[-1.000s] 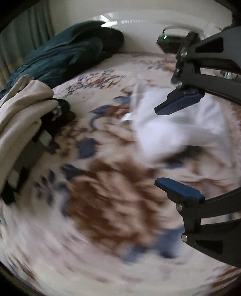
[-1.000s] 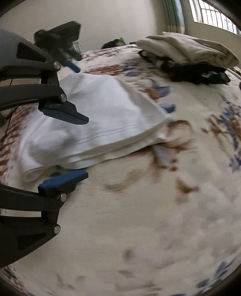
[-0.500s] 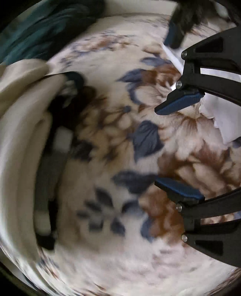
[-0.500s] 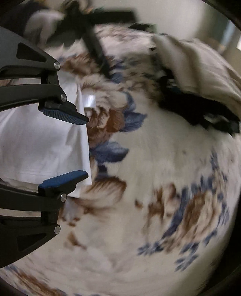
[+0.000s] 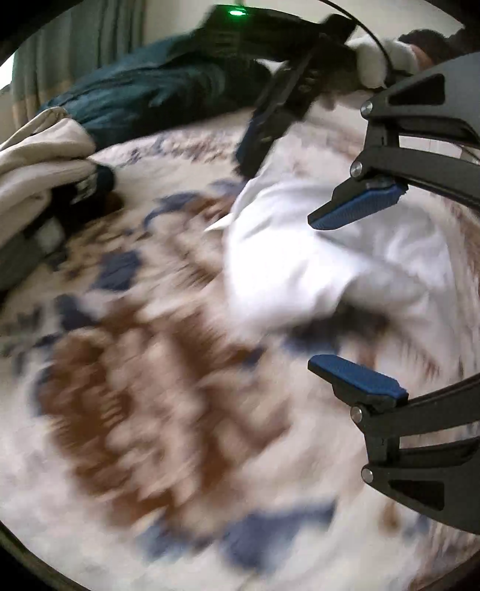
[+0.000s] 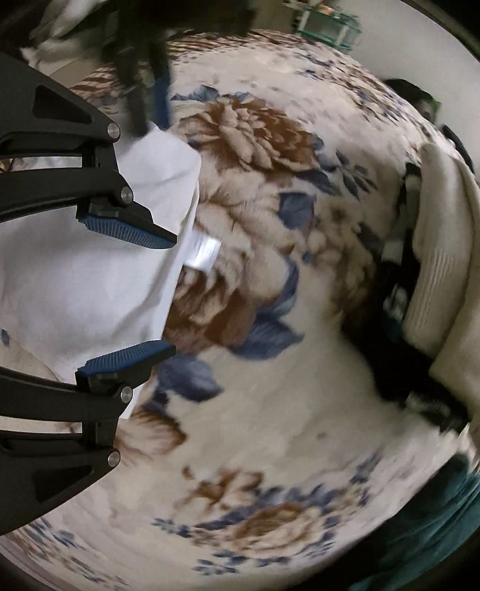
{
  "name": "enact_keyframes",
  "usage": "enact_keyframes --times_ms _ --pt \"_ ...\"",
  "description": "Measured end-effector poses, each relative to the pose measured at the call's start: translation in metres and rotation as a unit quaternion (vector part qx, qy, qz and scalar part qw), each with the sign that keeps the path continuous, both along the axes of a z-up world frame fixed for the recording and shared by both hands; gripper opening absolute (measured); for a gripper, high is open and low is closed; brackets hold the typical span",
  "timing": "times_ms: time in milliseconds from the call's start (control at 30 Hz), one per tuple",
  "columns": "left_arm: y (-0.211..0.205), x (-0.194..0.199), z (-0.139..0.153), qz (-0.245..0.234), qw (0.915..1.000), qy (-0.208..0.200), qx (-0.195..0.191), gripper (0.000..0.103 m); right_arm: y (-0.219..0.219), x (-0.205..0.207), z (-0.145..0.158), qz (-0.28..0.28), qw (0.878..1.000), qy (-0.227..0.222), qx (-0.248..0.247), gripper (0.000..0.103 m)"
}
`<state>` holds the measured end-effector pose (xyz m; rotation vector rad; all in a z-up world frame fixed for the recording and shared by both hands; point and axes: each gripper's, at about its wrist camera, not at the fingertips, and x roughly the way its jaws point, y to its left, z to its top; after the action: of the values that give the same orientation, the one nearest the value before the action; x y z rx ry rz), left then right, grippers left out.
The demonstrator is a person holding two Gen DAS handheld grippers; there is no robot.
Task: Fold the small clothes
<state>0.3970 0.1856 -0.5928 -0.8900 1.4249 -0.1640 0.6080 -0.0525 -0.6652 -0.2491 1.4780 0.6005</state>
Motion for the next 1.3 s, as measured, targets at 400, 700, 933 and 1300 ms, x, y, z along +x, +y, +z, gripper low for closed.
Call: enact_keyframes --times_ms 400,700,933,1300 --pt "0.002 0.029 -0.019 0.056 0.9962 -0.062 -0.027 0.032 -0.004 0.018 0.013 -0.039 0.997 0.055 0.034 0.054" --pt "-0.006 0.008 0.008 0.021 0.9907 -0.134 0.0 0.025 0.013 0.019 0.004 -0.004 0.993 0.098 0.07 0.054" --pt "-0.012 0.014 0.012 -0.007 0.9902 -0.139 0.014 0.025 0.041 0.006 -0.016 0.084 0.994 0.073 0.015 0.054" --pt "0.011 0.016 0.006 0.021 0.9953 -0.089 0.033 0.071 -0.006 0.023 -0.014 -0.039 0.997 0.062 -0.004 0.008"
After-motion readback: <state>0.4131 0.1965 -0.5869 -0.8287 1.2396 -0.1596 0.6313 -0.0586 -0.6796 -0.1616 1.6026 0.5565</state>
